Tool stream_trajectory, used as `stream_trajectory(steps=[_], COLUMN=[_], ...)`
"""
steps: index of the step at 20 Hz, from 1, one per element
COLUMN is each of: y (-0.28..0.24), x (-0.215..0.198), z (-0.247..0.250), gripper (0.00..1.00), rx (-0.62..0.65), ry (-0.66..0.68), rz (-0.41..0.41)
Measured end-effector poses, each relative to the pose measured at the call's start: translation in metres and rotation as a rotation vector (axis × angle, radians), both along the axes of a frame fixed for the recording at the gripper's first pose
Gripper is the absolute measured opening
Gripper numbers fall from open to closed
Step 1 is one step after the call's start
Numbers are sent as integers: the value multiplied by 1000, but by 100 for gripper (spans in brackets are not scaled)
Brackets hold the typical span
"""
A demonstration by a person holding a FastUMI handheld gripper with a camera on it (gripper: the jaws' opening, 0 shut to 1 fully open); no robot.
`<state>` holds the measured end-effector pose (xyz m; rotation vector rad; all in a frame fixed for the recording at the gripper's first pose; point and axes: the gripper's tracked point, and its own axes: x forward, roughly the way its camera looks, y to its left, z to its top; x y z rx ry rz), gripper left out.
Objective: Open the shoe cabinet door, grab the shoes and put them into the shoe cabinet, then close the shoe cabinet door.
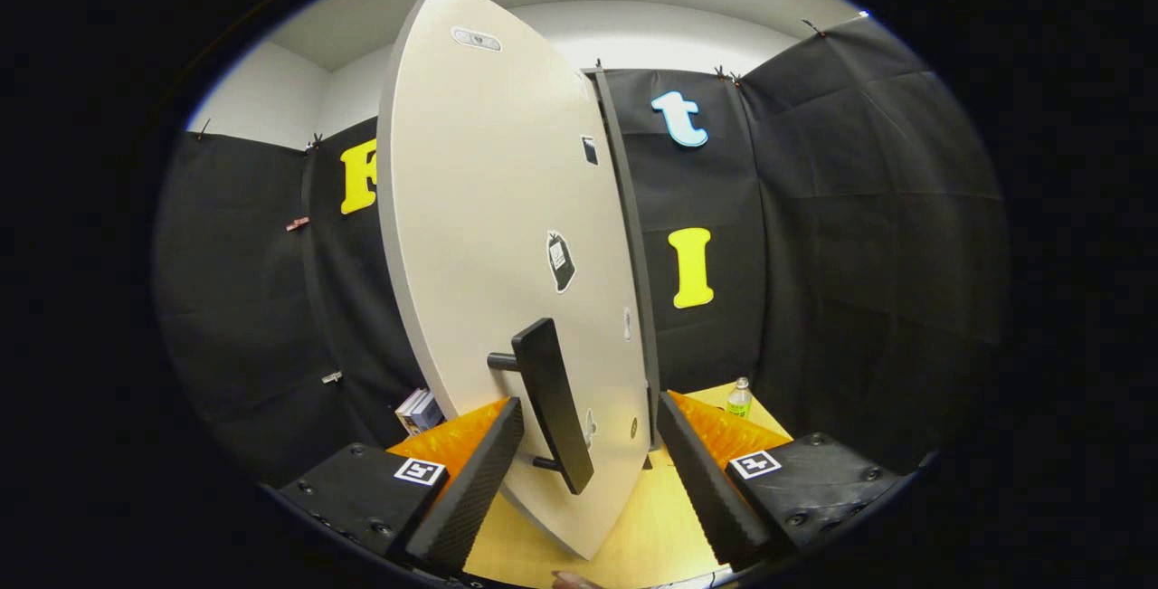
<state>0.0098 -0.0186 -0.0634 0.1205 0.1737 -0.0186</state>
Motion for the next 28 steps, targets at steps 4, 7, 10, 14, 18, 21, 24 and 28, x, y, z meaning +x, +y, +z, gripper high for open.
stream_trajectory(steps=[4,7,10,14,18,21,24,28], y=[36,65,92,125,147,159,167,171], x=[18,32,41,47,49,49,47,45], z=[-9,-11,-7,-7,-9,-7,-3,2], gripper=[98,98,98,98,98,98,98,98], rx=[14,8,4,0,-1,-7,-22,-46], ry=[9,3,-18,-27,-24,-32,-45,-64], rz=[14,46,88,151,199,226,241,245])
